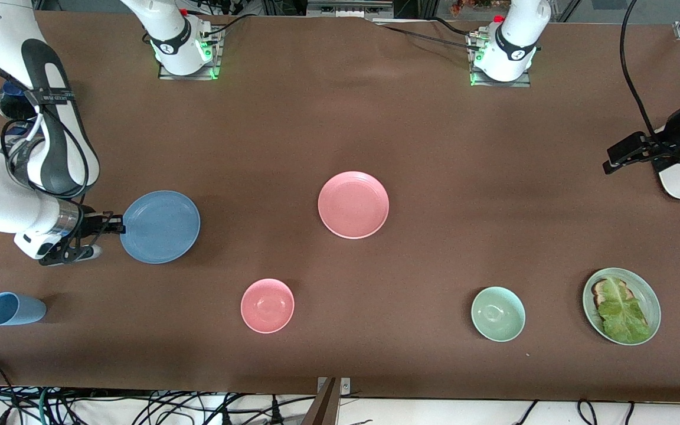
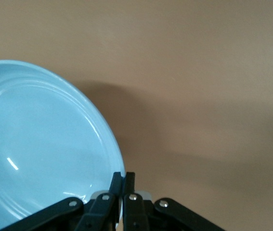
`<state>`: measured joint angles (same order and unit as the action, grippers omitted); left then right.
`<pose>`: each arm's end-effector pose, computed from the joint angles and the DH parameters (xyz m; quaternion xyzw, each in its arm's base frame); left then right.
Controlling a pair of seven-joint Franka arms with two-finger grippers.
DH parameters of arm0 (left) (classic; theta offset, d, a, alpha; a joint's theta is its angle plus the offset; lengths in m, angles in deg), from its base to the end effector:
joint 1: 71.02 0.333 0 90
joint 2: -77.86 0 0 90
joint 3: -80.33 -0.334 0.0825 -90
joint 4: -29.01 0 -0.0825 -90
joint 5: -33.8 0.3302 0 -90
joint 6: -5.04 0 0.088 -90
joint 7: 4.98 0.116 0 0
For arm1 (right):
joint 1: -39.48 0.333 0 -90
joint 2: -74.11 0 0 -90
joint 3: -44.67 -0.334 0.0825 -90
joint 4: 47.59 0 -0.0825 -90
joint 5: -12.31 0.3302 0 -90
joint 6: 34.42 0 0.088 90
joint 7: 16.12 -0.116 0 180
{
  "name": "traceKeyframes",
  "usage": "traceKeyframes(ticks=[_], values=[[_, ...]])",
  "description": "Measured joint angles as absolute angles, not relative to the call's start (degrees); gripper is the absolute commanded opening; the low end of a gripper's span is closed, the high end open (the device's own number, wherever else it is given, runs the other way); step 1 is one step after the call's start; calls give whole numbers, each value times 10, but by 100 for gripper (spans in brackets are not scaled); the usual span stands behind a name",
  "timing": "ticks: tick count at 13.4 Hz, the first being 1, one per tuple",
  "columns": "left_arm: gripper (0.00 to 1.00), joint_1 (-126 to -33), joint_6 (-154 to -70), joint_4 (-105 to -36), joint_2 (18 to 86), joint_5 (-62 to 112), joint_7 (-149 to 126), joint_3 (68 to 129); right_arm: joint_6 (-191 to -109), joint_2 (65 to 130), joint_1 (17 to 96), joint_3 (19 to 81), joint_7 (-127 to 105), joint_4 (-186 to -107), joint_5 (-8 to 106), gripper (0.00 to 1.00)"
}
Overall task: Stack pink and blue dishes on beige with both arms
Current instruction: 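Lift and carry the blue plate over the pink plate with the right gripper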
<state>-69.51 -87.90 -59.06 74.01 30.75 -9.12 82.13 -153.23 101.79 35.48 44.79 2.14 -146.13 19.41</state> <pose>0.5275 -0.0080 0.6179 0.9990 0.0347 0.0078 0.0280 0.6149 -0.0368 0.3359 -0.9925 -0.0896 0.0532 0.0633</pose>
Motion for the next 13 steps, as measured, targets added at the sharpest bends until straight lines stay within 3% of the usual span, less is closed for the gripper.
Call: traceKeyframes(ticks=[7,13], values=[[100,-704,-878,-590,738,335,-89,819,-1487,1016,363,363,-27,-1417,199,0],[100,-704,-875,-590,737,336,-89,820,-1449,1014,459,349,-148,-1379,197,0]])
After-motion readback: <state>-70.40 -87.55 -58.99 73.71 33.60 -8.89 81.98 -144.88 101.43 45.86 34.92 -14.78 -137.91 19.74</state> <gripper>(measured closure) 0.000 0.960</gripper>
